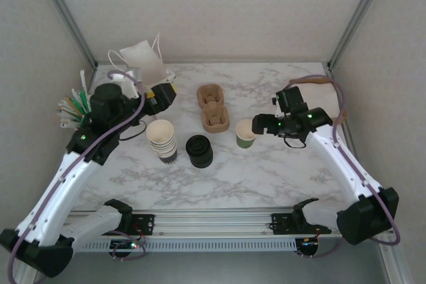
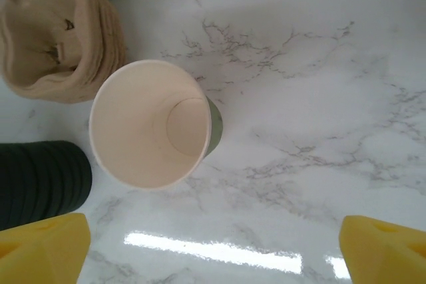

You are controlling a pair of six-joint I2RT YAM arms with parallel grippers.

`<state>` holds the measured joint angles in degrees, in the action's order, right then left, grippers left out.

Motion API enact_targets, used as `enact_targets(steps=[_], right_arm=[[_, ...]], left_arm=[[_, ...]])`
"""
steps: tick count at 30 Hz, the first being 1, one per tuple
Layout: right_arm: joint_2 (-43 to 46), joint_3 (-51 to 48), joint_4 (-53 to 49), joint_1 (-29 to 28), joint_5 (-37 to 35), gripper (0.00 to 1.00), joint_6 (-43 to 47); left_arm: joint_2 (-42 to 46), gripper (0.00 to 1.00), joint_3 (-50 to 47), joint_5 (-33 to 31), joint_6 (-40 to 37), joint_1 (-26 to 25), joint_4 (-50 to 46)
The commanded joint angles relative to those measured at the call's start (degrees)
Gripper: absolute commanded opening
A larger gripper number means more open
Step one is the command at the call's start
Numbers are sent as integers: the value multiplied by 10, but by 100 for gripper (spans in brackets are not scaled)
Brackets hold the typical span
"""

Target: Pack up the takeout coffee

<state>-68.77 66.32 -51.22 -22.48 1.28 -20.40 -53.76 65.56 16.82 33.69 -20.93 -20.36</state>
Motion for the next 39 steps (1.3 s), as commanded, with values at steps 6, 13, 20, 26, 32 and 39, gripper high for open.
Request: enact_targets(steps=[6,13,20,26,32,39], right_arm=[[85,11,-82,2,14,99,-15],[131,9,-108,2,-3,99,-85],[171,18,-94,2,84,99,-90],[162,21,-54,3,155,99,-25],[109,37,-20,-1,230,98,-2],[55,59,3,-78,170,91,13]], left_arm=[[131,100,-52,-21,67,-4,-67],[221,100,-97,-28,104,-4,-112],[272,99,-154,-2,141,-4,-118],[276,99,-206,-5,144,-4,-138],[271,98,-210,-25,128,-4,-170],[271,71,-215,0,136,-4,-204]])
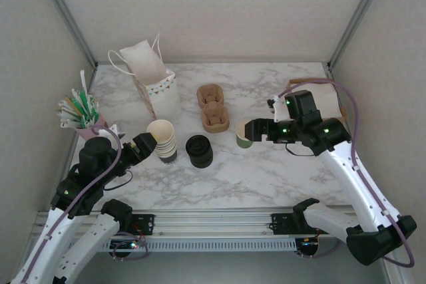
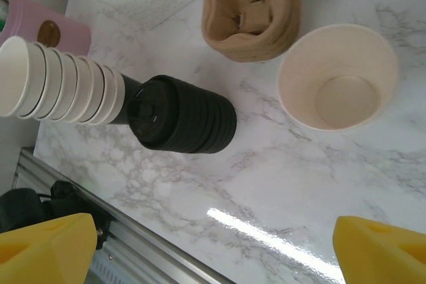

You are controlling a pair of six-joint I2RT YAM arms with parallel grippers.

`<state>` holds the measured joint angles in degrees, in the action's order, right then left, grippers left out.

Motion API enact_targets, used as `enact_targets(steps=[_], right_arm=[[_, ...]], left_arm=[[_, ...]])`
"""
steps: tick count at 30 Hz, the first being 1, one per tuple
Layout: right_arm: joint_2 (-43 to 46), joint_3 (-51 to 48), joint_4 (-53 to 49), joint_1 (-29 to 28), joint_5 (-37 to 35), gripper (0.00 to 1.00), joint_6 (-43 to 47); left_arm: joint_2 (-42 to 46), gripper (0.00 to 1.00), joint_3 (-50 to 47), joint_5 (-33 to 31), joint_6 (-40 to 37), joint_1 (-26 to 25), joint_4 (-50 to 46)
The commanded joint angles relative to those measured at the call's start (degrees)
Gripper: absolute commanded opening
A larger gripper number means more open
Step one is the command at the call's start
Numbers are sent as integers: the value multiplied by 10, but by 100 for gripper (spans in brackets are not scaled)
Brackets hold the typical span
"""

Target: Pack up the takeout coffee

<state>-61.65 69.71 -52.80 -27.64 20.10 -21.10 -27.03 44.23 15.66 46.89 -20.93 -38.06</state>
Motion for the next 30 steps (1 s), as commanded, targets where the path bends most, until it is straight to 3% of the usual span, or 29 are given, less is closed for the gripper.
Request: enact_targets(steps=[1,8,19,30], right_arm=[[-27,29,19,-45,-31,90,25],[-114,75,-4,-148,-123,82,63],[-192,113,-1,-224,-195,84,89],[-263,149,6,-260,-207,84,107]], left_arm=[[6,66,-5,18,9,-4,-29],[11,48,-33,47,24,-4,-38],[17,43,-96,77,29,-4,-29],[7,40,-160,97,29,-4,11]])
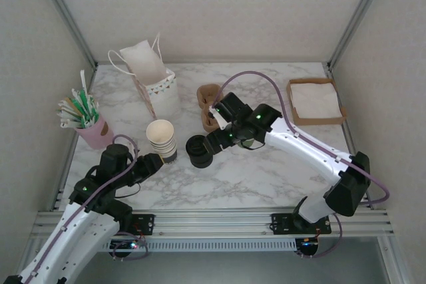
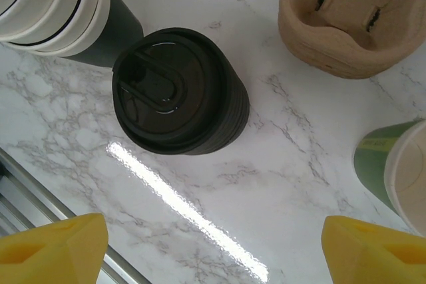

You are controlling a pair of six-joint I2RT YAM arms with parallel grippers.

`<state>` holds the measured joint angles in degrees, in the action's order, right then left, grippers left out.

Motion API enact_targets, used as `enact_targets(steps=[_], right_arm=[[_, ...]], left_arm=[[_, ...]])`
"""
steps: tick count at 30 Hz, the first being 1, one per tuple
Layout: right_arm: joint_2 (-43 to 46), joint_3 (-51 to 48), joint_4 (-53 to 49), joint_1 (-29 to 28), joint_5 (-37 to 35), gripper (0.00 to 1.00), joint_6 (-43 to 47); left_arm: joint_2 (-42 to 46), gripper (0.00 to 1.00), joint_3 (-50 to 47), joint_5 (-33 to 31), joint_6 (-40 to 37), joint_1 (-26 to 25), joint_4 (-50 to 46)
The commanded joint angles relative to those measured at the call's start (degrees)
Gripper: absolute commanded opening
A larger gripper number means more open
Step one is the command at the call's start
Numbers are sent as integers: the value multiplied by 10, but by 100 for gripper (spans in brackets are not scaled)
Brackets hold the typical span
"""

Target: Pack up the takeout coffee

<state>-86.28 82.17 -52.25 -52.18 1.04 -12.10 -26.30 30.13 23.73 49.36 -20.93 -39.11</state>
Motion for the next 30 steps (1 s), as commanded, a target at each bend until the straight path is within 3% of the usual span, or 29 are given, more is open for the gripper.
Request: enact_targets(steps=[1,14,22,30], right_arm=[[-27,32,-1,-19,-21,84,21],[-148,116,-6,-66,-51,89,72],[-189,146,-7,-69,-51,90,82],[-222,163,-17,-69,-99,91,81]], left_arm=[[-1,40,-27,21,6,-4,29],[47,39,-164,112,102,-4,174],[65,39,-233,142,150,-5,267],[41,40,-285,155,175,-6,359]])
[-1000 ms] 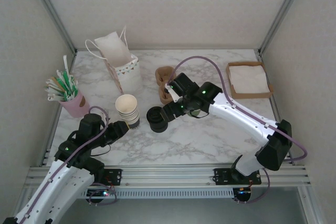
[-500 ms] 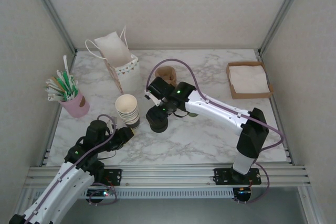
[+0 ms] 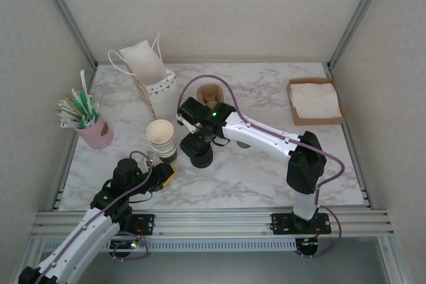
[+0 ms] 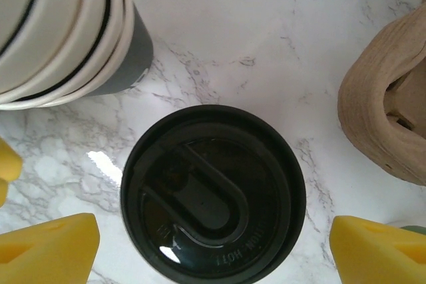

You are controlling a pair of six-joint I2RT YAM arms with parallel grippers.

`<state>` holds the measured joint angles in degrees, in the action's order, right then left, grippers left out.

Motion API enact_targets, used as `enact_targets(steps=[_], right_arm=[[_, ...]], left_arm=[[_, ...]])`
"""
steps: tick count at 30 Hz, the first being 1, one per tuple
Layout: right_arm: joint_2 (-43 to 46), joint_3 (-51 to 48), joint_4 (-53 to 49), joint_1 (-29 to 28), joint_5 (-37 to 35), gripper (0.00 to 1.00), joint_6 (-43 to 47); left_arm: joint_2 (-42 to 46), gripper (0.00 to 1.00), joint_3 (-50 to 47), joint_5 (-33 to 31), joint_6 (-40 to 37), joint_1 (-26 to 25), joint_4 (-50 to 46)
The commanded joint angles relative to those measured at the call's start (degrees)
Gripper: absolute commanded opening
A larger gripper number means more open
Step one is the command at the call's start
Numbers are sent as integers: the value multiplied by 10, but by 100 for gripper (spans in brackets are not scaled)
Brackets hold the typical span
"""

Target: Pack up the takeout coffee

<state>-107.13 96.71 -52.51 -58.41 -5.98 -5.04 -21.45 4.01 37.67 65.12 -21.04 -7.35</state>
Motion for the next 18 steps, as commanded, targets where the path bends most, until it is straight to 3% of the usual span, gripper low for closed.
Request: enact_targets(steps=[1,3,18], right_arm=[[-17,20,-15,-7,-32,92,10],[-23,23,-16,-7,-37,99,10],[-45,27,-9,-8,-34,93,11]], left_arm=[[-16,40,-23,15,14,-6,45],[-30,40,-19,14,7,-6,49],[-58,40,-1,8,-22,-7,27]])
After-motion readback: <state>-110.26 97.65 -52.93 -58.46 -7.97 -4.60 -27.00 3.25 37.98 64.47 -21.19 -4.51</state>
